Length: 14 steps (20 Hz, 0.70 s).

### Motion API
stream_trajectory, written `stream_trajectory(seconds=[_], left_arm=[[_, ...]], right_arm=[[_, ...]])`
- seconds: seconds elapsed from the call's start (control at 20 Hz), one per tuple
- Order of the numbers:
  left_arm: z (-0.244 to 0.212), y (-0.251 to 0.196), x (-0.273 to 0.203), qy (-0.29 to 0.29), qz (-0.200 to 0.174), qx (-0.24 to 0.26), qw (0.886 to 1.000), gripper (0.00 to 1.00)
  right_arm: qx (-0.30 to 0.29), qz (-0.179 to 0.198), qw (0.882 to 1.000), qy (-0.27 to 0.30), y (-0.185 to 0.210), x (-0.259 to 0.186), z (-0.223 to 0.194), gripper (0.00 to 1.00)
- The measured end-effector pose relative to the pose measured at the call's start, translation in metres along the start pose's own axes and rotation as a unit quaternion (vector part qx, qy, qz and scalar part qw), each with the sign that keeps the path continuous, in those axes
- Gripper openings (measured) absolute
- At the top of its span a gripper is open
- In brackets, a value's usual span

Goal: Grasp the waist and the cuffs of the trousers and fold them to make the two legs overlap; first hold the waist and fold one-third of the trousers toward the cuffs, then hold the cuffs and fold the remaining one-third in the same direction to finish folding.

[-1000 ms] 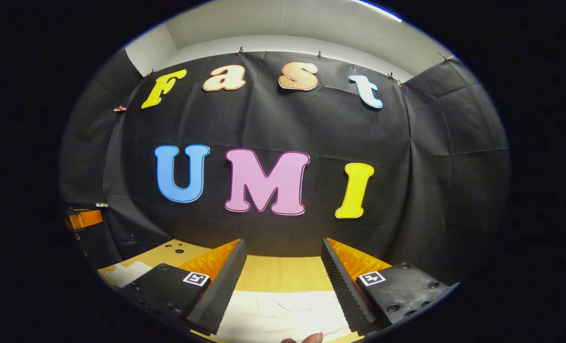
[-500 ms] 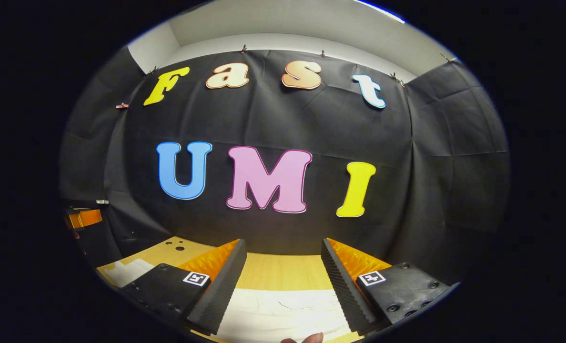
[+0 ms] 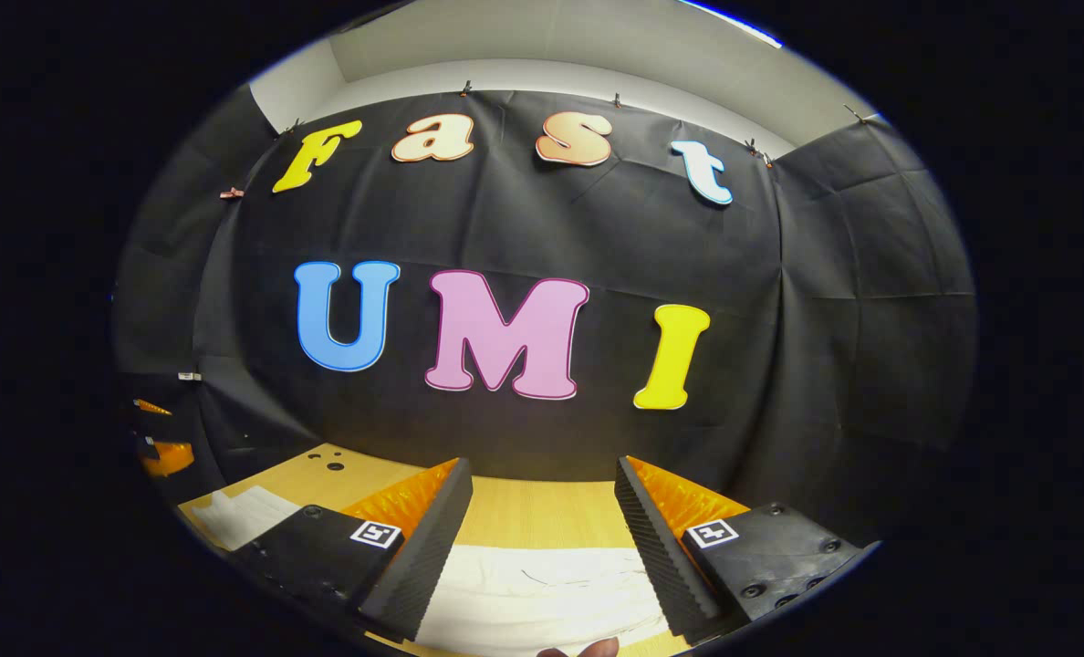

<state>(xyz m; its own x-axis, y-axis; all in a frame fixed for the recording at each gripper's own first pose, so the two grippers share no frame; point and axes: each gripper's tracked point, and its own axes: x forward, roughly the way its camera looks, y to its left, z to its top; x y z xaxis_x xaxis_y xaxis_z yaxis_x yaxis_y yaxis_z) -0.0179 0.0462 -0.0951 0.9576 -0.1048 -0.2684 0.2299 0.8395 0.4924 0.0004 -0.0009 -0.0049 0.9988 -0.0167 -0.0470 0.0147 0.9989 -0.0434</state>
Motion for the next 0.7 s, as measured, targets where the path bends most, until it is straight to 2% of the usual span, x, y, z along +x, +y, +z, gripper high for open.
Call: stream_trajectory(seconds=[0.1,0.2,0.3,0.45,0.65,0.7], left_arm=[[-0.032,0.000,0.002,0.026,-0.016,0.092,0.995,0.97],[-0.060,-0.007,0.001,0.047,-0.041,0.166,0.984,0.97],[-0.098,-0.018,0.001,0.076,-0.082,0.219,0.969,0.97],[-0.155,-0.029,-0.007,0.138,-0.141,0.289,0.937,0.97],[-0.214,-0.024,-0.003,0.196,-0.174,0.375,0.889,0.96],[-0.225,-0.025,-0.003,0.203,-0.181,0.386,0.881,0.96]], right_arm=[[-0.003,-0.003,1.000,0.003,0.000,0.000,0.000,0.97],[-0.005,-0.004,1.000,0.008,-0.001,-0.001,-0.001,0.97],[-0.010,-0.007,1.000,0.010,-0.001,-0.001,-0.002,0.97],[-0.018,-0.009,1.000,0.013,-0.002,-0.001,-0.001,0.97],[-0.022,-0.014,0.999,0.019,-0.004,-0.003,0.002,0.97],[-0.023,-0.016,0.999,0.019,-0.004,-0.003,0.003,0.97]])
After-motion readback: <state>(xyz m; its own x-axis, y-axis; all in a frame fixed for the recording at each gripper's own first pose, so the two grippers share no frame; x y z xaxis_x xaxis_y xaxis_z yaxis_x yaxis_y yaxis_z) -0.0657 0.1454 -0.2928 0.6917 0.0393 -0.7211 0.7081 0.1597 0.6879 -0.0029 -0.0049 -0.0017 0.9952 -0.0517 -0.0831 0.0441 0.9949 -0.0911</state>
